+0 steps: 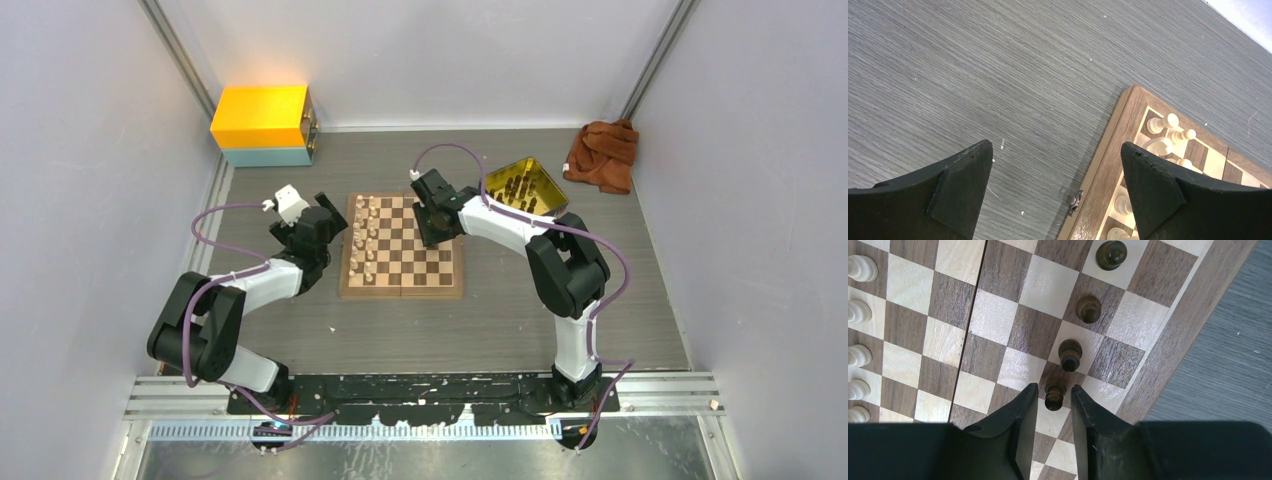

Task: Set up the chess pieces on the board
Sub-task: Place the chess piece on the chessboard, then pick up the chess piece from the storage box.

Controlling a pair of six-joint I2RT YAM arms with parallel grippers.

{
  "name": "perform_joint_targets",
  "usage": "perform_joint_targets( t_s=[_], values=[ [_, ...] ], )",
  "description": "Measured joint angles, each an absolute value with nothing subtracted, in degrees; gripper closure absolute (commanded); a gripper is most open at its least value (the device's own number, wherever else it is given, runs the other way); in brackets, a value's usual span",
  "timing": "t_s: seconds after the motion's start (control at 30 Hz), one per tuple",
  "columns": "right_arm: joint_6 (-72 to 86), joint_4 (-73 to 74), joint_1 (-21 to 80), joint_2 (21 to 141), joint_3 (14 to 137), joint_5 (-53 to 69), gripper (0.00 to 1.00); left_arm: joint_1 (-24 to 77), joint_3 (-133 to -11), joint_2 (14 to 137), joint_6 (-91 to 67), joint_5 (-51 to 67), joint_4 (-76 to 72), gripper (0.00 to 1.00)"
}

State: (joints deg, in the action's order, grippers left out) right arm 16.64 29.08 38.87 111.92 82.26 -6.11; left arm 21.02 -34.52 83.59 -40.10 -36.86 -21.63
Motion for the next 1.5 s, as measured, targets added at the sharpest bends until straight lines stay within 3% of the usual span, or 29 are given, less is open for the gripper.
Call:
perform_joint_targets(
  t_s=[0.5,0.97,1.5],
  values=[
    [16.6,29.5,39.0,111.3,82.4,-6.2,0.62,21.0,-34.5,83.7,-40.1,-36.9,-21.6,0.01],
    [16.6,30.4,38.2,99.0,82.4,-9.3,0.59,21.0,-34.4,81.5,-40.1,-36.9,-21.3,0.01],
    [19.6,30.1,16.5,98.8,85.8,-11.2,0.59,22.0,-37.0,81.7,-39.9,-36.9,-19.7,0.01]
  ],
)
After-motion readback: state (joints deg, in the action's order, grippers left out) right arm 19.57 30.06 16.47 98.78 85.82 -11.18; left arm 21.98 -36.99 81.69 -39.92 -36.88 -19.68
